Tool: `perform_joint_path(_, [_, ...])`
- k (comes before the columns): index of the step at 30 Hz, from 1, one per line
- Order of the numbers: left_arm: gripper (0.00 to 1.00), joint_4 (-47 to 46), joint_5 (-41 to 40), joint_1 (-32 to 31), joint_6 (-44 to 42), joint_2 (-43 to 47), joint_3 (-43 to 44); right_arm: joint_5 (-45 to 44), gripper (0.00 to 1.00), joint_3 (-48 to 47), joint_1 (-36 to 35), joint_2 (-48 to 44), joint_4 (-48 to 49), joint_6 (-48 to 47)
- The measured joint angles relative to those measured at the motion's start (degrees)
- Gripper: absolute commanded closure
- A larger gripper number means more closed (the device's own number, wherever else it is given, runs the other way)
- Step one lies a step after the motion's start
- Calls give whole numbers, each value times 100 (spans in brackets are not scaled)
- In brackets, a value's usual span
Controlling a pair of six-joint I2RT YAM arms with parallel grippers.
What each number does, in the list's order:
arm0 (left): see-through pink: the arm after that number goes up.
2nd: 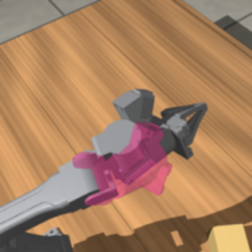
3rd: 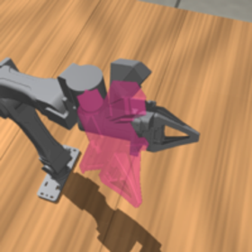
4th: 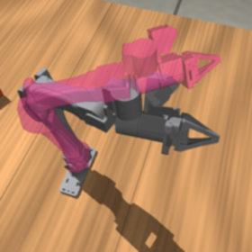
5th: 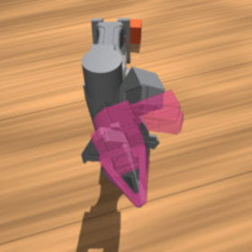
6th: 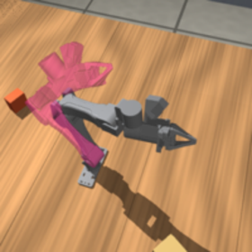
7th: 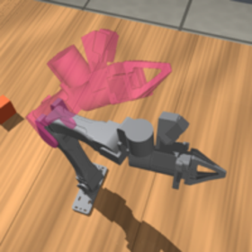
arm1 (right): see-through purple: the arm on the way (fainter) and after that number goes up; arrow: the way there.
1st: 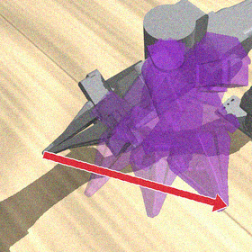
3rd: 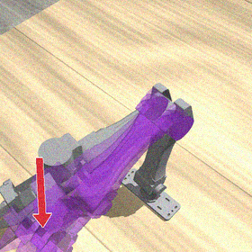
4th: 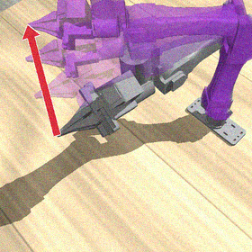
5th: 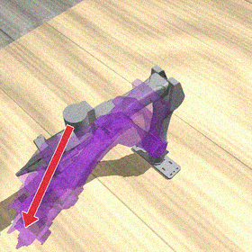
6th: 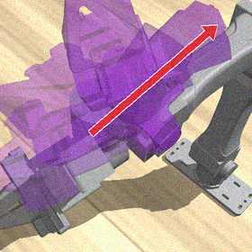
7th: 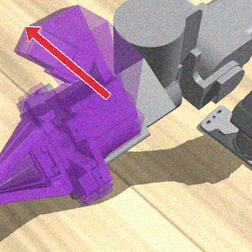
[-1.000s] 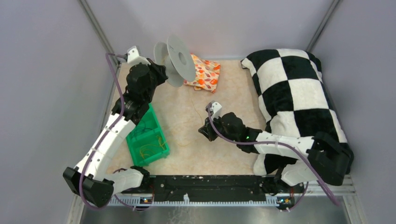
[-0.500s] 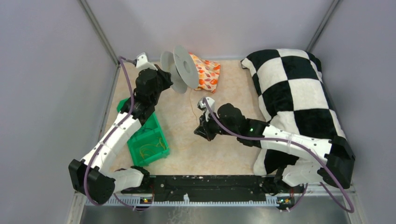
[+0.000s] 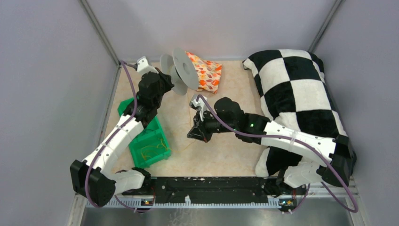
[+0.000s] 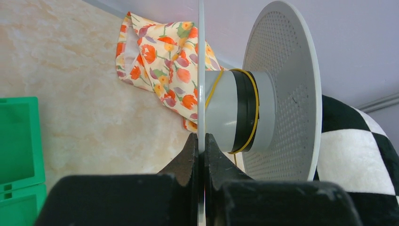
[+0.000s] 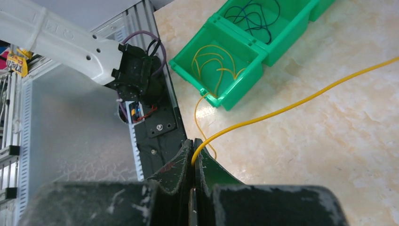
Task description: Wrap the cables
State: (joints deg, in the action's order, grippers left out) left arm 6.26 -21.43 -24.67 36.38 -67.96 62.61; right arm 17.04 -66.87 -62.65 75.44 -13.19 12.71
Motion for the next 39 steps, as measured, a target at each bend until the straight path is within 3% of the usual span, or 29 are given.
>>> perform_joint_path(17, [100,4,-514,-170,164,-2,-24,153,100,-225,-96,83,-70,61])
perform_joint_path(24, [100,24,-426,-385,-439,-101,85,175,100,-278,-120,114,-175,-81])
perform_joint_path(28, [100,203,44,-466,-1167,-538,612,186,100,-446,37,114,-308,-507])
perform_joint_path(32, [100,308,721,-476,-2024,-647,706,658,100,-719,678,114,-520,-890])
perform_joint_path(39, [100,988,2398,-470,-3434,-621,761,1659,100,-1209,1624,111,-920,-1484])
